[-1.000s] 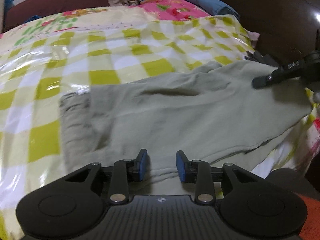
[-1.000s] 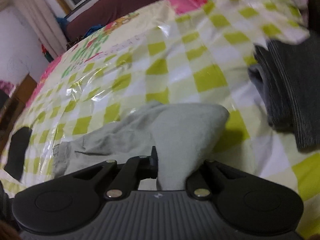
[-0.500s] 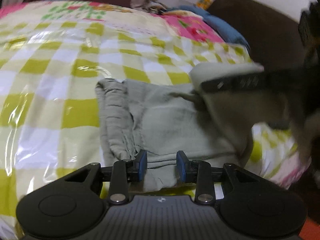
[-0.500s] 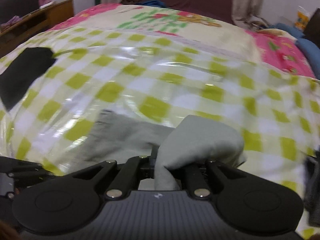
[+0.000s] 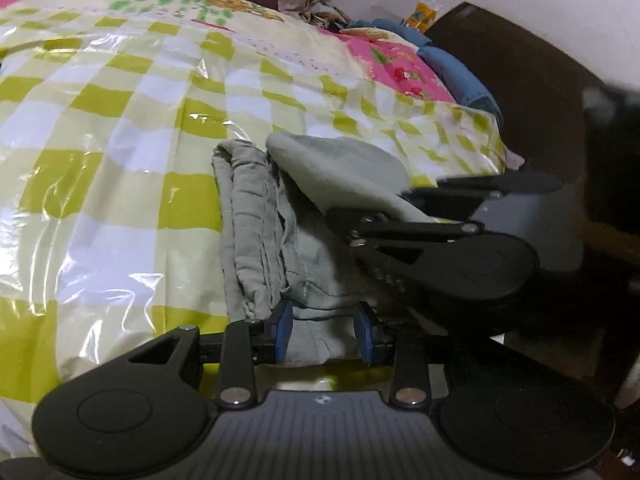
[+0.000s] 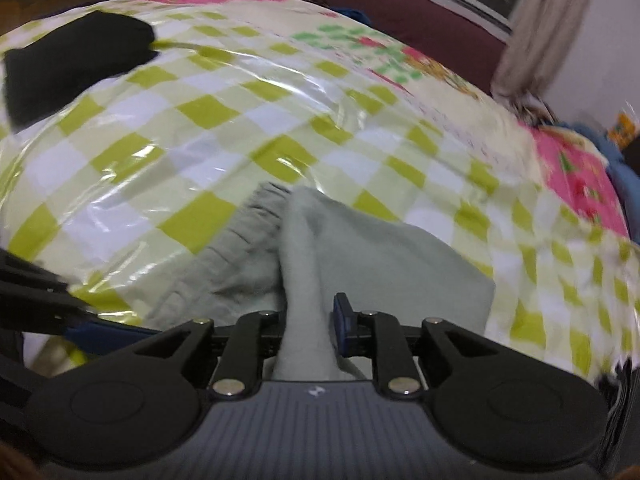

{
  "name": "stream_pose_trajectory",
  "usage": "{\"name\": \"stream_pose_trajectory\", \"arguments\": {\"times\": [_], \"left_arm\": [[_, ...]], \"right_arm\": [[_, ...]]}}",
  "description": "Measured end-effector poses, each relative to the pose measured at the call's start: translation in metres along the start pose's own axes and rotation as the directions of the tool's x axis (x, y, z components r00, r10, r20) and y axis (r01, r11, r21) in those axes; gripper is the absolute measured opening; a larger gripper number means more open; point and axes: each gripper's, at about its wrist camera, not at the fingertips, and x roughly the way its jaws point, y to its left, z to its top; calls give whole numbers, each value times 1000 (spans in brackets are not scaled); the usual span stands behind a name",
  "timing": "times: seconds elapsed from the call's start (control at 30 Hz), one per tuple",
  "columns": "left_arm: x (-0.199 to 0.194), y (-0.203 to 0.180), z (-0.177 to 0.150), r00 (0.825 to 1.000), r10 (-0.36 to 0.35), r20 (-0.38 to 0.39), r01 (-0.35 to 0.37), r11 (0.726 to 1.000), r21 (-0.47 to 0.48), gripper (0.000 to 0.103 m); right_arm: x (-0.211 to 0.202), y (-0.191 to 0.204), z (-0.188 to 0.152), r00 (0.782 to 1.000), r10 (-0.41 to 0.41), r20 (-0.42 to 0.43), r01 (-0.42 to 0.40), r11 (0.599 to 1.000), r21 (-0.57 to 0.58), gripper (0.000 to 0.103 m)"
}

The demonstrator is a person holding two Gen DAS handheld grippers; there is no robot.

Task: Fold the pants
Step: 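Fold the held edge over the pants with the right gripper while the left gripper pinches the fold, then open the right gripper and release the folded pants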

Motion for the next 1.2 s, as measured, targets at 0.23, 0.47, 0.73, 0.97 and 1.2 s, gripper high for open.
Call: {"name": "stream_pose_trajectory", "arguments": {"times": [0.23, 0.47, 0.73, 0.97, 1.2], "left_arm": [[-1, 9, 3, 999, -28, 16, 28, 999, -31, 48], [-4, 15, 3, 998, -45, 31, 46, 998, -45, 48], [-9, 28, 2, 999, -30, 38, 33, 995, -92, 48], [-30, 37, -4, 991, 91, 100, -80, 991, -108, 51], [-48, 28, -6, 982, 88, 169, -73, 993, -91, 51]], "right_arm": [[2, -26, 18, 987, 155, -30, -142, 957, 253, 7], [3, -24, 47, 984, 175, 20, -168, 900, 402, 10], [27, -12, 48, 936, 353, -2, -302, 802, 515, 29], [-24, -42, 27, 957, 269, 105, -286, 837, 467, 37], [-52, -46, -46, 969, 236, 76, -246, 879, 408, 40]]}}
